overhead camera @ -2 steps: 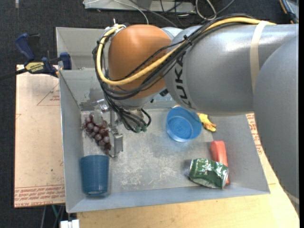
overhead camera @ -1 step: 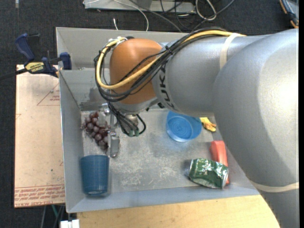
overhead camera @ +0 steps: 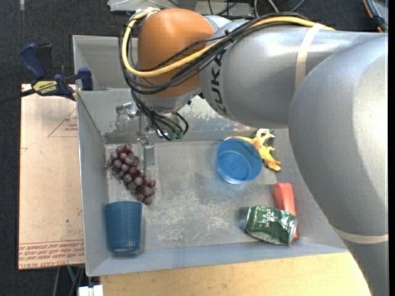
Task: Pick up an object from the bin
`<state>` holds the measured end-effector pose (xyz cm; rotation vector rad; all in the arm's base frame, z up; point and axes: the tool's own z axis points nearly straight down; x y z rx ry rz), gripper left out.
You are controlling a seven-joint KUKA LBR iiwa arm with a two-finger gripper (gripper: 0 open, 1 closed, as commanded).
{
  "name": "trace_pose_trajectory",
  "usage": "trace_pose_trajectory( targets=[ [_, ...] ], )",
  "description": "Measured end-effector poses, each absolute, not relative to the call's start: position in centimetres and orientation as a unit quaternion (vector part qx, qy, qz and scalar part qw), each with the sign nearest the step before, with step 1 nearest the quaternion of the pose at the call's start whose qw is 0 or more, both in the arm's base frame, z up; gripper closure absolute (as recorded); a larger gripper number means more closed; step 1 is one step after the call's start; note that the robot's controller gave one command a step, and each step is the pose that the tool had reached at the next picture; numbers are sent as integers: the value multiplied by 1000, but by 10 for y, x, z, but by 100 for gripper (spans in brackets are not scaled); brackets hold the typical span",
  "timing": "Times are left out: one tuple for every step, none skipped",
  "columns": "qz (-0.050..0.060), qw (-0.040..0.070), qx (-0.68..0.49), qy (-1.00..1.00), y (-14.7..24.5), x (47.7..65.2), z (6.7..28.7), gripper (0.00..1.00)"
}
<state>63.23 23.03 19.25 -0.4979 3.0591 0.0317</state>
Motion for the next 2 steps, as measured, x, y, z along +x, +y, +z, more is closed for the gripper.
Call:
trace_pose_trajectory(
  targets=[
    [6, -1, -6, 1000, 222, 598, 124, 0],
    [9, 12, -91, 996, 220, 596, 213, 0]
  ],
)
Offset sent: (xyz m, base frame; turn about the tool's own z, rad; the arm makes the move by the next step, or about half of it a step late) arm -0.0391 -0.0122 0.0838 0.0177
